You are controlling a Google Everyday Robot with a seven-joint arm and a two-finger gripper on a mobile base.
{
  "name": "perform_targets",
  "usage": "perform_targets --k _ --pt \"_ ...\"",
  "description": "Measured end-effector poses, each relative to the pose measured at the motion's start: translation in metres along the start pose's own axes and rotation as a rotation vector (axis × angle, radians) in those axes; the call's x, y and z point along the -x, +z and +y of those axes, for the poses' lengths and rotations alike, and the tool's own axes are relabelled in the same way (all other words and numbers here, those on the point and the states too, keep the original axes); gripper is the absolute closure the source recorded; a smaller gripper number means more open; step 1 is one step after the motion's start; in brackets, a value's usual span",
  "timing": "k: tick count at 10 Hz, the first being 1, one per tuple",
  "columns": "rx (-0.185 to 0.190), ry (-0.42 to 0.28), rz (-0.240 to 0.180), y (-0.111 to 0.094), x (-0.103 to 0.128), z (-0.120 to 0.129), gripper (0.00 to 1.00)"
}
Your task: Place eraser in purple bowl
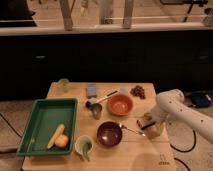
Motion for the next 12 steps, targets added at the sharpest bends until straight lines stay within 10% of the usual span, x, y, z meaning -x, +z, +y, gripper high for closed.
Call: perform_targets --k 6,12 --pt "0.015 -0.012 -0.001 -0.005 0.002 -0.005 0.92" --pt "0.01 -0.016 0.013 -0.034 -0.003 -0.007 1.0"
